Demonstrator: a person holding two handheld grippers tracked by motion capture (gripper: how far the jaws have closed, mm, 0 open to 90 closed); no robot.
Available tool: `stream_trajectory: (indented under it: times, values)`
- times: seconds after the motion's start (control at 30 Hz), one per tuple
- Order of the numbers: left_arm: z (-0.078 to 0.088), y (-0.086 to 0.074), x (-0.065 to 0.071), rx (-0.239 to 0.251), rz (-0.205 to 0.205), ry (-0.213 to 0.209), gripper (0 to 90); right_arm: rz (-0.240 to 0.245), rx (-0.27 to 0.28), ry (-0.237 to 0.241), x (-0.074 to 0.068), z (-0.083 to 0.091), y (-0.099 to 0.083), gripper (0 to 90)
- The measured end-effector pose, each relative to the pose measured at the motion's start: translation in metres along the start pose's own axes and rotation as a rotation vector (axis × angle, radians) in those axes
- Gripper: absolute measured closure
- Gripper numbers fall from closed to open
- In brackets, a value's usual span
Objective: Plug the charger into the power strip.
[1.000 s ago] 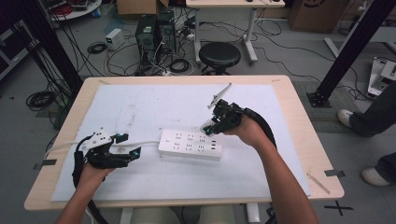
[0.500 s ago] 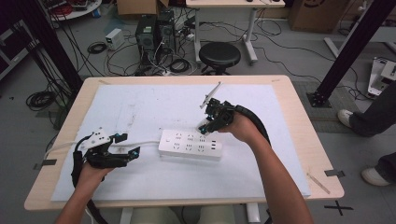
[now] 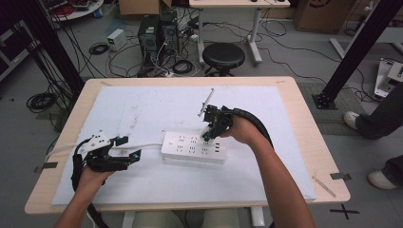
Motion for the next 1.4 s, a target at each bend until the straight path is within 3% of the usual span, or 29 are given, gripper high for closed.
stream_trajectory:
  times: [0.33, 0.7, 0.93, 1.17, 1.4]
  values:
    - [-0.001, 0.0, 0.001, 0.002, 0.003, -0.002, 21.8, 0.067, -0.043, 0.002, -0.005, -0.005, -0.001, 63.3]
    - [-0.003, -0.001, 0.004, 0.002, 0.001, -0.007, 21.8, 0.081, -0.081, -0.022, -0.007, -0.009, 0.003, 63.6]
    - [-0.005, 0.0, 0.004, 0.006, 0.006, -0.01, 21.8, 0.09, -0.148, -0.037, -0.009, -0.009, 0.007, 63.6]
    - [-0.004, 0.001, 0.004, 0.007, 0.009, -0.007, 21.8, 0.096, -0.17, -0.034, -0.009, -0.01, 0.01, 63.7]
    - [-0.005, 0.001, 0.004, 0.008, 0.01, -0.006, 21.8, 0.134, -0.208, -0.047, -0.011, -0.012, 0.014, 63.7]
Point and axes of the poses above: each handheld gripper's, and its own axes: z roughly backward along the jaws, y roughly out of its top, x roughly to its right, the point moved 8 cm from there along -z, roughly forward along the jaws, and after that the axes turned 3 degrees about z, right-handed, at the moved point
